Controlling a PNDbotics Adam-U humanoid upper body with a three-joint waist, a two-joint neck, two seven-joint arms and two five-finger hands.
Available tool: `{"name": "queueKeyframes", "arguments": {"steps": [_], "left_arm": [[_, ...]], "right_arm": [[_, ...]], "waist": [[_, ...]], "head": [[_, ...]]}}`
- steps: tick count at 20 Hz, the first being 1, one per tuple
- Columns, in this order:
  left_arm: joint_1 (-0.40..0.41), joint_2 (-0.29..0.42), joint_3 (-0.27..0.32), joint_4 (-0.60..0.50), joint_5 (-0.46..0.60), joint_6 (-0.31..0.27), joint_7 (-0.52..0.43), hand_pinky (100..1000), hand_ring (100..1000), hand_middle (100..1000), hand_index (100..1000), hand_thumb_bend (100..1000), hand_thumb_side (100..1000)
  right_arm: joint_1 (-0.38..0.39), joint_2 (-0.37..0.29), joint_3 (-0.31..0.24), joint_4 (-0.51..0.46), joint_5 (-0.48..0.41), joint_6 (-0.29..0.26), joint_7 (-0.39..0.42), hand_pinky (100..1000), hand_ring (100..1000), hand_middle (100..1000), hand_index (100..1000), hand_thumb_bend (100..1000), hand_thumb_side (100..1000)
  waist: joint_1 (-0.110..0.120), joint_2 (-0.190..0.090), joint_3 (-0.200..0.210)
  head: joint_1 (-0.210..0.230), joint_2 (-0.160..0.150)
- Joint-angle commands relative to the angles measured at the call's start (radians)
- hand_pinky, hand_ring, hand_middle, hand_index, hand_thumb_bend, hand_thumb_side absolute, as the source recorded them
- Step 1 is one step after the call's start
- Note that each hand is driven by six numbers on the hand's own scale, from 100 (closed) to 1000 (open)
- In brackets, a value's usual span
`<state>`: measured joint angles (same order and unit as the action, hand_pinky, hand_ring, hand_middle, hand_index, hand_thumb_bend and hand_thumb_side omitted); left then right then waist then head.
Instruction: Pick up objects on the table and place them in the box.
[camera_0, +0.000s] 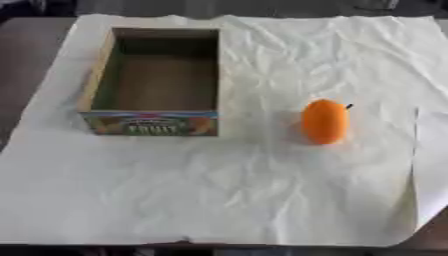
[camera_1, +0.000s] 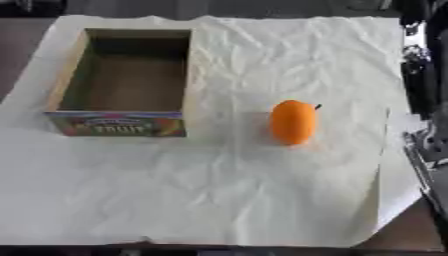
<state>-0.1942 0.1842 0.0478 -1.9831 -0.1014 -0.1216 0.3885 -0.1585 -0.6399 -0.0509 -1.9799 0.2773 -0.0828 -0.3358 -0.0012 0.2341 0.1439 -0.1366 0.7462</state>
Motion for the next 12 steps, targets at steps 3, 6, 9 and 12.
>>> {"name": "queueKeyframes", "arguments": {"steps": [3, 6, 9, 12], "left_arm": [[-0.005, 0.014, 0.001, -0.017, 0.002, 0.003, -0.003, 313, 679, 838, 689, 100, 738], [-0.005, 0.013, 0.001, -0.017, 0.002, 0.003, -0.003, 312, 679, 838, 688, 100, 738], [-0.005, 0.012, 0.0, -0.017, 0.002, 0.003, -0.004, 310, 680, 839, 688, 100, 738], [-0.006, 0.011, -0.001, -0.017, 0.002, 0.004, -0.005, 309, 681, 841, 687, 100, 740]], "right_arm": [[-0.018, -0.149, 0.015, -0.02, 0.085, 0.004, 0.08, 884, 822, 796, 909, 382, 1000], [-0.035, -0.19, 0.019, -0.02, 0.109, 0.009, 0.128, 887, 829, 806, 917, 407, 1000], [-0.052, -0.219, 0.027, -0.02, 0.12, 0.021, 0.169, 892, 840, 814, 918, 422, 1000], [-0.067, -0.243, 0.041, -0.02, 0.139, 0.038, 0.202, 897, 852, 828, 925, 446, 1000]], "waist": [[0.005, -0.01, 0.001], [0.008, -0.005, 0.004], [0.008, 0.002, 0.008], [0.007, 0.011, 0.012]], "head": [[-0.003, 0.013], [-0.003, 0.004], [0.0, -0.008], [0.002, -0.021]]}}
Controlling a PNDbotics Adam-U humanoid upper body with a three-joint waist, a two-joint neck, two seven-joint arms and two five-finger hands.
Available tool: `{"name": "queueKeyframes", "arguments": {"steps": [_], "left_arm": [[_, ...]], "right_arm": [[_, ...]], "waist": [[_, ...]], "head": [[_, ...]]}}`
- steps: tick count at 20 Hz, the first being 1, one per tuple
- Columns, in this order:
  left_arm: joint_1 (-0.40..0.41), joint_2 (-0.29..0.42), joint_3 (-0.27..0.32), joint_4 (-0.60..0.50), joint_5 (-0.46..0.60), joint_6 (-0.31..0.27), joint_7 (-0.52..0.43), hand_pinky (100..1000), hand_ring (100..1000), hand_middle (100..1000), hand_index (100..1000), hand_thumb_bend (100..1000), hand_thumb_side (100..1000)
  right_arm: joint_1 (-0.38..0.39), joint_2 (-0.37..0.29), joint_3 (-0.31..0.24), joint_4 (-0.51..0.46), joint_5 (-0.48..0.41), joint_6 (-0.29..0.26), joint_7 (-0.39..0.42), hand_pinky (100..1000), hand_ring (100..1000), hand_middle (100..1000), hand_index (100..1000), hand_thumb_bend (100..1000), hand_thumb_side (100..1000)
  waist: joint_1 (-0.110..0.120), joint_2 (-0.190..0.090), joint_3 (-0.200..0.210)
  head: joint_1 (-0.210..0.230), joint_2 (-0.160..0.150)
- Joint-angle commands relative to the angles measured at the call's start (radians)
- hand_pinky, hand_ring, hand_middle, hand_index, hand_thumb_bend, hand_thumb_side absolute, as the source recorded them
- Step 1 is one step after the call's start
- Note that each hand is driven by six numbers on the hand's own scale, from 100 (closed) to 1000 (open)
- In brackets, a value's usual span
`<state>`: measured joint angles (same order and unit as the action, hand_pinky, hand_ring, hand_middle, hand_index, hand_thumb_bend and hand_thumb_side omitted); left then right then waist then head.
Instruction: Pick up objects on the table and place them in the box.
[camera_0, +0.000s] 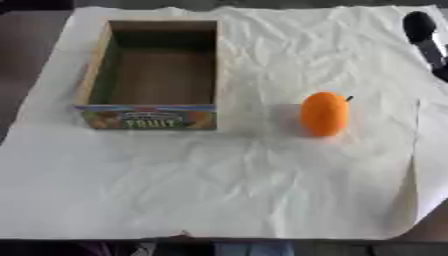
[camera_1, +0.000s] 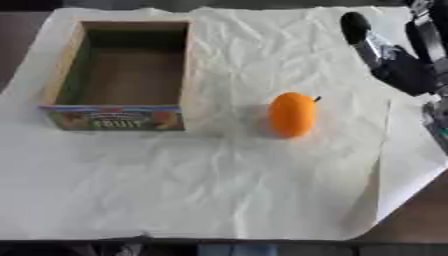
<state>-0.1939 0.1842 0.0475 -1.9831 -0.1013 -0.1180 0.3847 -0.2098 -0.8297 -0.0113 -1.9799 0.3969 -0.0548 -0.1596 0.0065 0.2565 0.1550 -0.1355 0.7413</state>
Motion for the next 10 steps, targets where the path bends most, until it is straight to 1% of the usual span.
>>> {"name": "queueKeyframes", "arguments": {"steps": [1, 2, 4, 8, 10], "left_arm": [[-0.006, 0.011, -0.001, -0.017, 0.002, 0.001, -0.002, 308, 682, 841, 687, 100, 740], [-0.007, 0.011, -0.001, -0.017, 0.002, 0.001, -0.002, 308, 682, 841, 687, 100, 728], [-0.007, 0.011, -0.002, -0.017, 0.002, 0.002, -0.002, 307, 683, 842, 687, 100, 740], [-0.008, 0.01, -0.003, -0.017, 0.001, 0.003, -0.003, 306, 683, 843, 686, 100, 741], [-0.008, 0.011, -0.004, -0.017, 0.001, 0.004, -0.003, 306, 684, 844, 686, 100, 742]], "right_arm": [[-0.019, -0.059, 0.005, -0.02, 0.028, 0.014, 0.037, 899, 857, 833, 928, 464, 1000], [-0.02, -0.064, 0.009, -0.02, 0.036, 0.017, 0.047, 901, 860, 837, 932, 502, 1000], [-0.02, -0.076, 0.017, -0.02, 0.053, 0.025, 0.07, 905, 864, 841, 936, 572, 1000], [-0.012, -0.116, 0.037, -0.02, 0.083, 0.034, 0.132, 912, 871, 835, 936, 640, 1000], [-0.01, -0.141, 0.049, -0.02, 0.1, 0.029, 0.164, 919, 879, 829, 939, 667, 972]], "waist": [[-0.001, -0.008, 0.003], [-0.002, -0.005, 0.004], [-0.002, 0.0, 0.005], [-0.006, 0.008, 0.008], [-0.007, 0.01, 0.008]], "head": [[0.001, -0.02], [0.001, -0.023], [0.003, -0.029], [0.006, -0.038], [0.005, -0.041]]}}
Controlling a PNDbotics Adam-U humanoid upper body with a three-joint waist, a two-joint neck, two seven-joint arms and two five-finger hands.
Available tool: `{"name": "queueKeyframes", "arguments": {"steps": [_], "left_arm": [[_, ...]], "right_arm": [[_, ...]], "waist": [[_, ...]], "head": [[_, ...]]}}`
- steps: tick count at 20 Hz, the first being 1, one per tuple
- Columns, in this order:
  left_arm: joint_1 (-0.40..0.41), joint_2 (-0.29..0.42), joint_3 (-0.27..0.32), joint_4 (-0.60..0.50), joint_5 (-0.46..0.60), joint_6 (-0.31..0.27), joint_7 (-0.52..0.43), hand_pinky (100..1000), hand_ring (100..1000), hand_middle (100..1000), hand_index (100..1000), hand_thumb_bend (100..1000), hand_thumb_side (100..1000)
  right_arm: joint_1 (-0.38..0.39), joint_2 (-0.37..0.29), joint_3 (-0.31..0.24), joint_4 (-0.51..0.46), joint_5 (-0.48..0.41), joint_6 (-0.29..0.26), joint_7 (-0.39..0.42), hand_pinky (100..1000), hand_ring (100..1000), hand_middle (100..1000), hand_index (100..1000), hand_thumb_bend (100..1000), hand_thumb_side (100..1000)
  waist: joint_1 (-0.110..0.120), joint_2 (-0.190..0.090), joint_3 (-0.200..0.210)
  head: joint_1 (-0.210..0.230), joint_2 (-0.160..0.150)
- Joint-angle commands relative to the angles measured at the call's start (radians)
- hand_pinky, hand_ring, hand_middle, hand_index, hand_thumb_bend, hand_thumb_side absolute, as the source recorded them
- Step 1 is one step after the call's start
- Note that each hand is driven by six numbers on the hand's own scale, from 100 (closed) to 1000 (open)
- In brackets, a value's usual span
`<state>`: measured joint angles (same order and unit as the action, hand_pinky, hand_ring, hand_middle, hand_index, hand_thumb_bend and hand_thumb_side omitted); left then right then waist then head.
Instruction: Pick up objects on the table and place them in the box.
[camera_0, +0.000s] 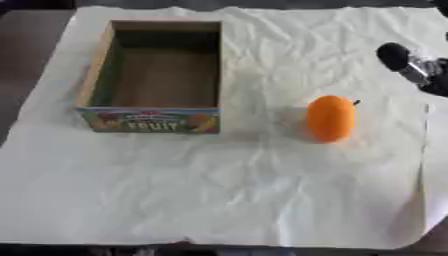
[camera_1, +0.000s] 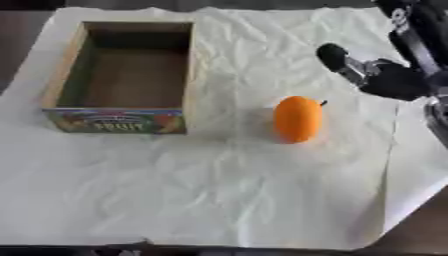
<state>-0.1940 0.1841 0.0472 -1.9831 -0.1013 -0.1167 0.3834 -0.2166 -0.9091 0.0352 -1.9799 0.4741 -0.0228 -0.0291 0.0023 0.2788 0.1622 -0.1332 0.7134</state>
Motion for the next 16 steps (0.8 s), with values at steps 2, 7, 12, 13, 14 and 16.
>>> {"name": "queueKeyframes", "arguments": {"steps": [2, 7, 12, 13, 14, 16], "left_arm": [[-0.009, 0.011, -0.005, -0.017, 0.001, 0.003, -0.003, 306, 684, 844, 686, 100, 742], [-0.01, 0.01, -0.007, -0.017, 0.003, 0.003, -0.006, 306, 684, 845, 686, 100, 743], [-0.01, 0.009, -0.008, -0.017, 0.005, 0.002, -0.009, 307, 685, 845, 686, 100, 744], [-0.01, 0.009, -0.009, -0.017, 0.005, 0.003, -0.01, 307, 685, 846, 686, 100, 745], [-0.01, 0.009, -0.009, -0.017, 0.005, 0.003, -0.011, 307, 685, 846, 686, 100, 745], [-0.01, 0.009, -0.011, -0.017, 0.007, 0.003, -0.013, 307, 685, 846, 686, 100, 745]], "right_arm": [[-0.002, -0.082, 0.017, -0.02, 0.033, -0.012, 0.074, 931, 895, 839, 955, 722, 880], [-0.018, -0.107, 0.05, -0.02, 0.023, -0.015, 0.202, 950, 922, 860, 1000, 835, 740], [-0.052, -0.127, 0.078, -0.02, 0.035, 0.019, 0.291, 953, 938, 872, 1000, 824, 708], [-0.058, -0.13, 0.086, -0.02, 0.041, 0.027, 0.304, 951, 936, 869, 1000, 823, 695], [-0.064, -0.133, 0.094, -0.02, 0.048, 0.038, 0.317, 950, 936, 869, 1000, 823, 689], [-0.076, -0.136, 0.112, -0.02, 0.06, 0.064, 0.347, 948, 937, 868, 1000, 819, 666]], "waist": [[-0.005, -0.011, 0.002], [-0.007, -0.01, 0.008], [-0.011, -0.012, 0.013], [-0.012, -0.013, 0.014], [-0.013, -0.013, 0.014], [-0.014, -0.014, 0.016]], "head": [[0.001, -0.015], [-0.004, -0.02], [-0.007, -0.018], [-0.008, -0.018], [-0.009, -0.017], [-0.011, -0.017]]}}
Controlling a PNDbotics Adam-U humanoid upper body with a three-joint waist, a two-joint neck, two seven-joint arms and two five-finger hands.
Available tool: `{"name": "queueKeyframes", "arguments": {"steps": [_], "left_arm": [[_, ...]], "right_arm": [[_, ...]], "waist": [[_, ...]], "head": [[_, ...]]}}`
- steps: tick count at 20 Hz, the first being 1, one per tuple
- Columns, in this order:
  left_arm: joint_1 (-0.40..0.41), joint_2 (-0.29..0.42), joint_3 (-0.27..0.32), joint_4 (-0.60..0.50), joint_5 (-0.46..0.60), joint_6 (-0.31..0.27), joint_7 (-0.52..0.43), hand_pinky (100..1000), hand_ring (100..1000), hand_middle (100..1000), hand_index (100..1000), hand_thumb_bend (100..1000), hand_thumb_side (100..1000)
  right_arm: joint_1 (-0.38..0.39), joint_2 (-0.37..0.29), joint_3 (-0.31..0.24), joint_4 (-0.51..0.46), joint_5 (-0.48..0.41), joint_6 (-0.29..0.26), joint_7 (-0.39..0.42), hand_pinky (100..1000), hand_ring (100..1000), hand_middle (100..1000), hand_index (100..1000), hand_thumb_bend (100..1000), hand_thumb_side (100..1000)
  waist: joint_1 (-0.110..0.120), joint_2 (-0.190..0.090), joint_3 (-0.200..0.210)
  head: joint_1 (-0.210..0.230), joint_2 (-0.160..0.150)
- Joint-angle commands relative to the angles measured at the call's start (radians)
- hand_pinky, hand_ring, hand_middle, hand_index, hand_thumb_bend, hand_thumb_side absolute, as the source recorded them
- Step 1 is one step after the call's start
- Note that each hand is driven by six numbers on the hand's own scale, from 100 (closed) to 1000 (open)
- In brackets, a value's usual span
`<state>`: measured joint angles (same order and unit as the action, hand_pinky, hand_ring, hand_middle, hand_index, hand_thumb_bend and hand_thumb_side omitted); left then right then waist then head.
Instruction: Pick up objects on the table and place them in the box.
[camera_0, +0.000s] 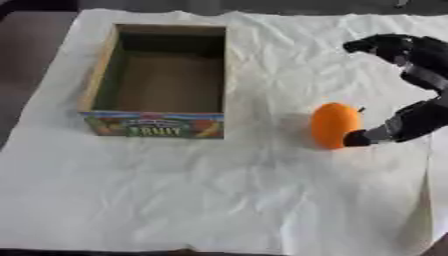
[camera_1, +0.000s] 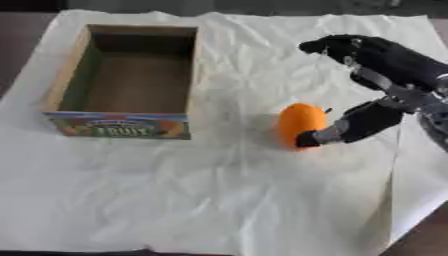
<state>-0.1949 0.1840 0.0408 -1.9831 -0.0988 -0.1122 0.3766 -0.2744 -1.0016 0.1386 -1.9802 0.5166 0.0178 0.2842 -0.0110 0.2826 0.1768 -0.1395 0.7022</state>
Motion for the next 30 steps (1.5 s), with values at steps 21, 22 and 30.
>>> {"name": "queueKeyframes", "arguments": {"steps": [21, 22, 30], "left_arm": [[-0.013, 0.002, -0.011, -0.017, 0.011, 0.0, -0.016, 308, 686, 848, 685, 100, 748], [-0.013, 0.001, -0.012, -0.017, 0.012, 0.0, -0.016, 308, 686, 848, 685, 100, 748], [-0.014, -0.002, -0.012, -0.017, 0.012, 0.001, -0.017, 307, 687, 850, 685, 100, 750]], "right_arm": [[-0.078, -0.006, 0.13, -0.02, 0.158, 0.273, 0.282, 935, 949, 873, 1000, 696, 450], [-0.079, -0.006, 0.134, -0.02, 0.167, 0.283, 0.29, 934, 949, 874, 1000, 691, 451], [-0.077, -0.002, 0.149, -0.02, 0.245, 0.351, 0.349, 932, 954, 877, 1000, 661, 445]], "waist": [[-0.006, -0.015, 0.022], [-0.006, -0.014, 0.024], [-0.006, -0.008, 0.03]], "head": [[-0.024, -0.017], [-0.025, -0.017], [-0.032, -0.026]]}}
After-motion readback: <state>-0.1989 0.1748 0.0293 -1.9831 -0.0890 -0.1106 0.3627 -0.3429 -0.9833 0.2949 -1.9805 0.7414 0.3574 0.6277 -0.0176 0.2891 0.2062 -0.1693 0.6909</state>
